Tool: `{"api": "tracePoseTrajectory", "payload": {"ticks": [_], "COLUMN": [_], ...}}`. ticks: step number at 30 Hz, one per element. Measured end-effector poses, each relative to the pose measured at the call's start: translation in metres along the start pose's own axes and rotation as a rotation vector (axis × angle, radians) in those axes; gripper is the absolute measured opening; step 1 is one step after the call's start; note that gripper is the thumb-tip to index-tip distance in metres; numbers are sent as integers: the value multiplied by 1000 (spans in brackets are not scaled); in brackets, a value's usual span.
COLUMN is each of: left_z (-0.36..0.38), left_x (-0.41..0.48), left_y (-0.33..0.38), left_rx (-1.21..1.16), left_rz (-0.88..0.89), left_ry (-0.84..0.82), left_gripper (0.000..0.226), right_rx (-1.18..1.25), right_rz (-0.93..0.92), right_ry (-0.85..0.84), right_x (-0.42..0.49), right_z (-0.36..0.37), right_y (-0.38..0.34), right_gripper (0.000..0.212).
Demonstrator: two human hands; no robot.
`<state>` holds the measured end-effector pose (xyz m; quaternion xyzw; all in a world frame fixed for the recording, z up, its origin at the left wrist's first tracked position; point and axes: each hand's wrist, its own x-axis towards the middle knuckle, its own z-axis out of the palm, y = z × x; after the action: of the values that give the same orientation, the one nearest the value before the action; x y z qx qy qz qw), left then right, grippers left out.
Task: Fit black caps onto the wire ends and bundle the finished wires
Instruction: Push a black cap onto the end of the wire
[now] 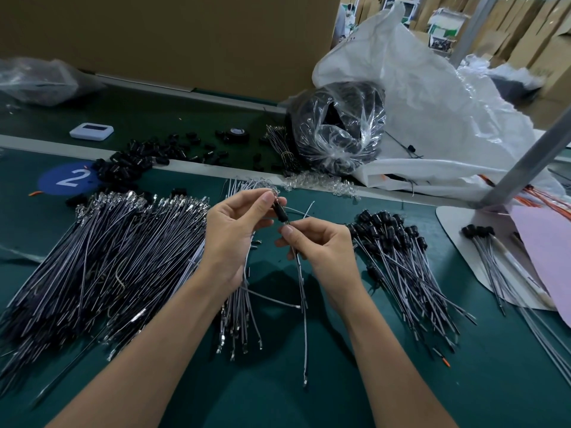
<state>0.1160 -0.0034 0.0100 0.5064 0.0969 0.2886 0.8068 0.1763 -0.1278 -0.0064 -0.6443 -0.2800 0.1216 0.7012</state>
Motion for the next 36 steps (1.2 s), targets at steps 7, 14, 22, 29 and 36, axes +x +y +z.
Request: {"api": "tracePoseTrajectory", "payload": {"ticks": [7,14,22,29,36], "left_z": [0,-2,-2,-2,-1], "left_x": [1,1,0,-1,-2], "left_y": [-2,-3,-2,0,2], "left_rx": [38,27,13,-28,-39], "left_rz": [24,8,0,-17,-33], "left_ry": [4,9,1,-17,-22], "left_gripper": [18,24,20,19,15], "right_rx": [-73,-133,-89,-89,-89], "right_rz": [-47,-56,11,5,-1], "right_ry": [35,73,59,77,69], "right_x": [-1,-1,-2,-2,-2], "right_z": [0,0,1,2,2], "right_y": [-1,-1,-3,-4,-5], "right_gripper": [9,7,8,8,7]}}
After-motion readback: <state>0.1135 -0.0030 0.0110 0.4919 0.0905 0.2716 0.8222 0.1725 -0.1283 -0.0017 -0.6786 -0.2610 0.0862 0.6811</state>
